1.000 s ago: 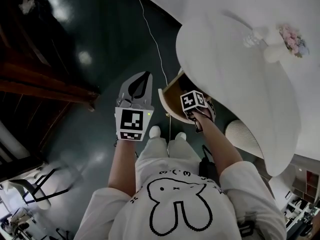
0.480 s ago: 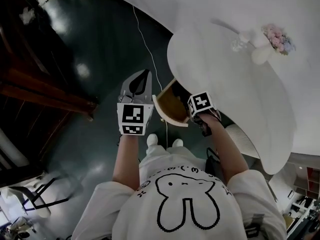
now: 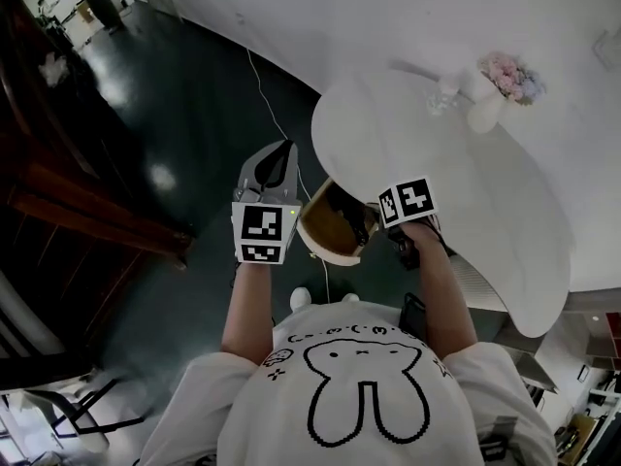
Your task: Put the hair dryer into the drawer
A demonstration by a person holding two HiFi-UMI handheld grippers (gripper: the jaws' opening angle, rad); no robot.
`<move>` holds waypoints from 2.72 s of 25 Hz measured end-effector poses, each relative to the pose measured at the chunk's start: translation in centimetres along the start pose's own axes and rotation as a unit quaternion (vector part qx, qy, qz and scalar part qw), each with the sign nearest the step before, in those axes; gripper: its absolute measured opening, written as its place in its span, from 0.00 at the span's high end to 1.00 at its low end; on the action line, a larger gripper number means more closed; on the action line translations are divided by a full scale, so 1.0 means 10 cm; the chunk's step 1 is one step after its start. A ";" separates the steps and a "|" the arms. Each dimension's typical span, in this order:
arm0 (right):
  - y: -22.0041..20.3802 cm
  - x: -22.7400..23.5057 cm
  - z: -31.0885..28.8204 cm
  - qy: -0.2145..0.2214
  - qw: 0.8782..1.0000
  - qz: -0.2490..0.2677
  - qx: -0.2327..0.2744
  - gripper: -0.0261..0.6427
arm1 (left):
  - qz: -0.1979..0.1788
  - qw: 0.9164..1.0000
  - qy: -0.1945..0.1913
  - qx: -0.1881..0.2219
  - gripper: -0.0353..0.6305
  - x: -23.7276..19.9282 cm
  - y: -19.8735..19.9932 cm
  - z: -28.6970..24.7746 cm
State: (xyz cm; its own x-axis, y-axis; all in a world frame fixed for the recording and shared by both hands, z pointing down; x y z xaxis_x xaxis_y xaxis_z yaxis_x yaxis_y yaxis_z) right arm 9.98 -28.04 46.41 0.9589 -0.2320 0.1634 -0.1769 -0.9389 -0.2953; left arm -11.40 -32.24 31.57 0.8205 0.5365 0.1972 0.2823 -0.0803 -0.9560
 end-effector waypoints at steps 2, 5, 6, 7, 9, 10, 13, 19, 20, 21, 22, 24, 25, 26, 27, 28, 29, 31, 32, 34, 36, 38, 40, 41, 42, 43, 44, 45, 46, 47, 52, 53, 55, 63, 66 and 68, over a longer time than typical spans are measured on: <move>0.07 0.02 0.20 0.005 0.999 -0.009 0.035 0.57 | -0.006 1.000 -0.002 0.010 0.92 0.01 0.10 -0.01; 0.16 -0.01 0.51 0.027 0.995 -0.008 0.098 0.57 | -0.014 1.000 -0.006 0.025 0.92 0.03 0.24 -0.02; 0.19 -0.03 0.62 0.034 0.992 -0.005 0.122 0.57 | -0.017 0.999 -0.008 0.030 0.92 0.05 0.29 -0.03; 0.23 -0.06 0.73 0.039 0.988 -0.001 0.147 0.57 | -0.020 0.999 -0.011 0.035 0.92 0.06 0.33 -0.02; 0.31 -0.09 0.95 0.036 0.980 0.006 0.195 0.58 | -0.024 0.999 -0.015 0.046 0.92 0.09 0.42 -0.01; 0.35 -0.10 1.06 0.030 0.975 0.008 0.219 0.59 | -0.026 0.998 -0.017 0.051 0.92 0.10 0.47 0.00; 0.44 -0.09 1.38 0.008 0.957 0.009 0.289 0.70 | -0.036 0.997 -0.022 0.066 0.92 0.14 0.59 0.01; 0.44 -0.07 1.96 0.005 0.910 -0.002 0.415 0.97 | -0.052 0.994 -0.029 0.091 0.92 0.20 0.80 0.05; 0.44 -0.08 2.04 0.002 0.903 0.006 0.431 0.97 | -0.054 0.994 -0.030 0.094 0.92 0.21 0.83 0.06; 0.44 -0.10 2.11 -0.009 0.896 0.017 0.443 0.97 | -0.056 0.993 -0.030 0.097 0.92 0.22 0.85 0.07; 0.43 -0.11 2.18 -0.025 0.891 0.030 0.453 0.97 | -0.057 0.993 -0.031 0.100 0.92 0.22 0.88 0.08; 0.42 -0.15 2.31 -0.057 0.878 0.059 0.472 0.97 | -0.060 0.992 -0.031 0.108 0.92 0.23 0.94 0.10; 0.41 -0.18 2.38 -0.068 0.870 0.073 0.483 0.97 | -0.061 0.991 -0.030 0.112 0.92 0.24 0.97 0.13; 0.40 -0.21 2.45 -0.077 0.862 0.085 0.494 0.97 | -0.063 0.991 -0.030 0.117 0.92 0.24 1.00 0.15; 0.39 -0.24 2.53 -0.085 0.853 0.095 0.507 0.97 | -0.065 0.990 -0.029 0.122 0.92 0.23 1.03 0.18; 0.38 -0.27 2.59 -0.094 0.843 0.103 0.519 0.97 | -0.067 0.989 -0.027 0.127 0.92 0.23 1.07 0.20; 0.37 -0.30 2.66 -0.103 0.834 0.110 0.531 0.97 | -0.068 0.989 -0.025 0.132 0.92 0.22 1.11 0.22; 0.35 -0.34 2.77 -0.121 0.817 0.121 0.551 0.97 | -0.070 0.987 -0.022 0.141 0.92 0.20 1.17 0.26; 0.35 -0.35 2.81 -0.129 0.809 0.125 0.559 0.97 | -0.070 0.987 -0.019 0.146 0.92 0.19 1.21 0.28; 0.35 -0.36 2.90 -0.147 0.795 0.131 0.574 0.97 | -0.069 0.986 -0.013 0.154 0.92 0.16 1.27 0.30; 0.35 -0.35 2.99 -0.172 0.778 0.132 0.590 0.97 | -0.066 0.985 -0.008 0.162 0.92 0.13 1.34 0.34; 0.33 -0.32 3.07 -0.191 0.764 0.132 0.602 0.97 | -0.062 0.984 -0.004 0.169 0.92 0.11 1.39 0.38; 0.29 -0.30 3.12 -0.199 0.756 0.131 0.609 0.97 | -0.062 0.983 0.001 0.174 0.92 0.08 1.42 0.42; 0.27 -0.28 3.13 -0.198 0.755 0.130 0.611 0.97 | -0.062 0.982 0.004 0.176 0.92 0.07 1.43 0.43; 0.26 -0.27 3.14 -0.195 0.755 0.129 0.613 0.97 | -0.060 0.982 0.006 0.177 0.92 0.04 1.44 0.45; 0.24 -0.27 3.14 -0.191 0.755 0.129 0.614 0.97 | -0.057 0.982 0.009 0.178 0.92 0.02 1.43 0.46; 0.23 -0.26 3.14 -0.189 0.756 0.128 0.614 0.97 | -0.054 0.982 0.012 0.178 0.92 -0.01 1.42 0.47; 0.21 -0.26 3.14 -0.188 0.757 0.128 0.613 0.97 | -0.052 0.983 0.015 0.177 0.92 -0.03 1.41 0.48; 0.20 -0.25 3.14 -0.190 0.757 0.129 0.612 0.97 | -0.050 0.983 0.018 0.177 0.92 -0.05 1.41 0.49; 0.19 -0.25 3.13 -0.192 0.758 0.130 0.610 0.97 | -0.049 0.983 0.021 0.178 0.92 -0.07 1.41 0.50; 0.18 -0.24 3.10 -0.199 0.762 0.131 0.602 0.97 | -0.049 0.981 0.027 0.185 0.92 -0.09 1.45 0.55; 0.18 -0.24 3.10 -0.197 0.763 0.132 0.601 0.97 | -0.050 0.981 0.027 0.185 0.92 -0.09 1.45 0.56; 0.19 -0.26 3.09 -0.196 0.764 0.136 0.599 0.97 | -0.050 0.981 0.024 0.186 0.92 -0.07 1.45 0.56; 0.23 -0.33 3.09 -0.204 0.760 0.154 0.597 0.97 | -0.054 0.981 0.022 0.187 0.92 -0.04 1.45 0.58; 0.24 -0.34 3.07 -0.211 0.761 0.155 0.594 0.97 | -0.055 0.981 0.025 0.187 0.92 -0.06 1.45 0.58; 0.25 -0.33 3.06 -0.218 0.760 0.154 0.592 0.97 | -0.056 0.981 0.028 0.186 0.92 -0.07 1.45 0.58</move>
Point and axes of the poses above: the fingertips, and each gripper's own axes: z backward along the fingers, x to its right, y out of its top, the point moved 5 cm from there along z, backward along the fingers, and after that the axes turned 9 degrees about -x, right-handed, at the moved point
